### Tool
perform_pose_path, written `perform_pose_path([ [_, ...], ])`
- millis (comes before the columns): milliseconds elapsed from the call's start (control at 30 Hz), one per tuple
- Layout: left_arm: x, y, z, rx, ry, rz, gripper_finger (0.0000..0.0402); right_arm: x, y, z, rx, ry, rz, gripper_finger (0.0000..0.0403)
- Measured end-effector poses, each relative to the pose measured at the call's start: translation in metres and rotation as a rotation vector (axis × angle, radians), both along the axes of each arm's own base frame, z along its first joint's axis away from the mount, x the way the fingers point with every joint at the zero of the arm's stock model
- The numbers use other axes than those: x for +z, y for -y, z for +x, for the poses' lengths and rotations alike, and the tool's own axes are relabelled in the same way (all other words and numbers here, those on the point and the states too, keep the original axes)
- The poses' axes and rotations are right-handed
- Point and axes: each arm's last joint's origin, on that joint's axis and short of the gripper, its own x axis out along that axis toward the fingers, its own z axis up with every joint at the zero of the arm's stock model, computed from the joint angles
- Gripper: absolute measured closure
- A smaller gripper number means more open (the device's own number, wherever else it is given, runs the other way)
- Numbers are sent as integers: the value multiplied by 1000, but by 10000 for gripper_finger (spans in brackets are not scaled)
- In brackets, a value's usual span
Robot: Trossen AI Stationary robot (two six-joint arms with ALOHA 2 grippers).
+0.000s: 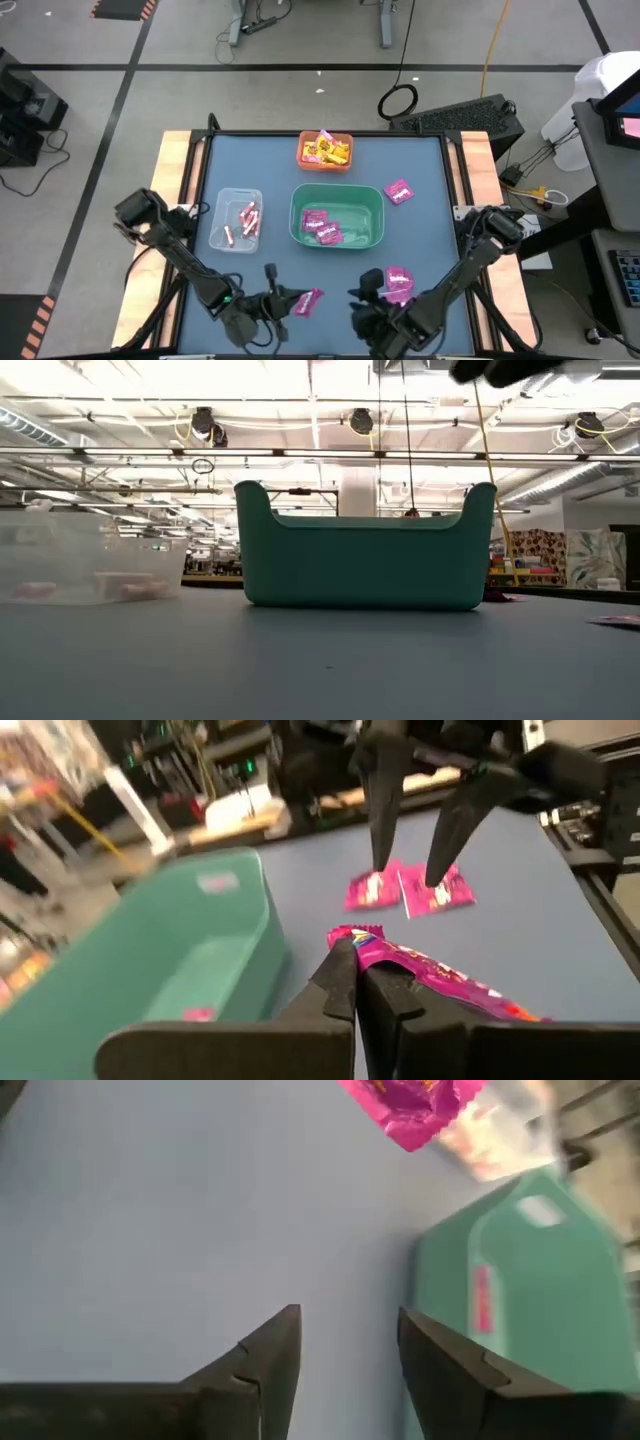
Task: Sort candy
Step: Put the purple candy into the green bin
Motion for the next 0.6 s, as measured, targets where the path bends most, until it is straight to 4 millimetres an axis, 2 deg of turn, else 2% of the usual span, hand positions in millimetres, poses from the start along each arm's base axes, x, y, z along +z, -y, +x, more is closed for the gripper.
perform_pose_path([
  [267, 25, 11, -5, -130, 49, 358, 401, 9, -12, -18, 30, 90, -123, 266],
  [600, 26, 17, -10, -253, -26, 750, 401, 9, -14, -21, 60, 79, -156, 284],
])
